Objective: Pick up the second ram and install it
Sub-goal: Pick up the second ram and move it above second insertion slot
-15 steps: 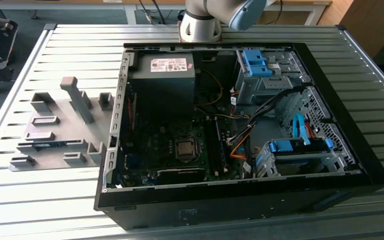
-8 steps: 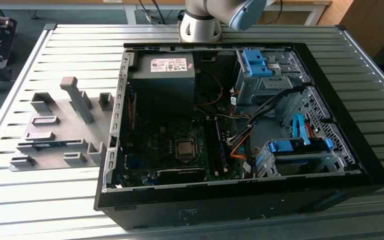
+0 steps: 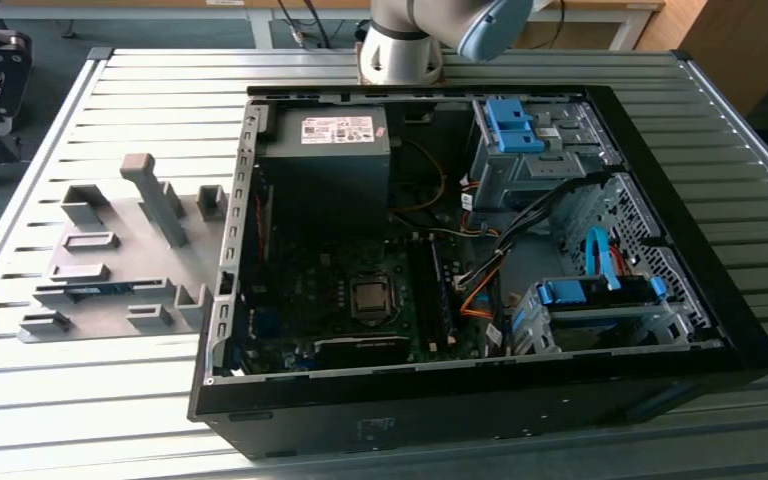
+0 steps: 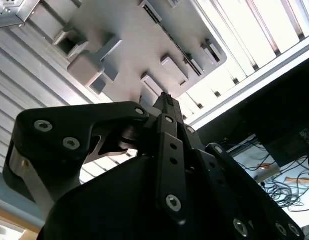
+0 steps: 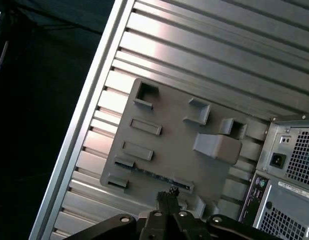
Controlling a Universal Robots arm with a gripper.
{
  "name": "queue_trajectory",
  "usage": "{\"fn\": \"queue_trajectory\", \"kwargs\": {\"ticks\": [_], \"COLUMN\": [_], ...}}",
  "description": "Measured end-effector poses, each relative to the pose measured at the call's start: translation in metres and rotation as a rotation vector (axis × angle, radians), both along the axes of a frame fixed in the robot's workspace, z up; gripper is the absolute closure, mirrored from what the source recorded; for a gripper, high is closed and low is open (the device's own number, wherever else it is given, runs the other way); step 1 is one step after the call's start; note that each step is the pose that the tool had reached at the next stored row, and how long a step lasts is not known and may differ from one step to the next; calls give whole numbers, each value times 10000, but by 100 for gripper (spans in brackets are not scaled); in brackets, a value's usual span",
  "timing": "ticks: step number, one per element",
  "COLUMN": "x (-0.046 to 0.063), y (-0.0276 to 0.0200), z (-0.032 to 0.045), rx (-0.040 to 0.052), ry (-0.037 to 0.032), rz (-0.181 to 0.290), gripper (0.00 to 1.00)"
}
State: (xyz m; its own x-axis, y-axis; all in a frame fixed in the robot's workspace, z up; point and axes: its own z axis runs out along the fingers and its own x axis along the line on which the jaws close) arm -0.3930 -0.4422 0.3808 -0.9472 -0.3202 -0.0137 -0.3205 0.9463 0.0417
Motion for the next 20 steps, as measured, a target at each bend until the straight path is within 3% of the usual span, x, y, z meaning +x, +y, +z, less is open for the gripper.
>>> {"fn": "queue_trajectory", "kwargs": {"ticks": [20], "x": [-13], "y": [0], "z": [-3], "rx": [-1], "ry": [1], "rz": [3236], "gripper": [89]}}
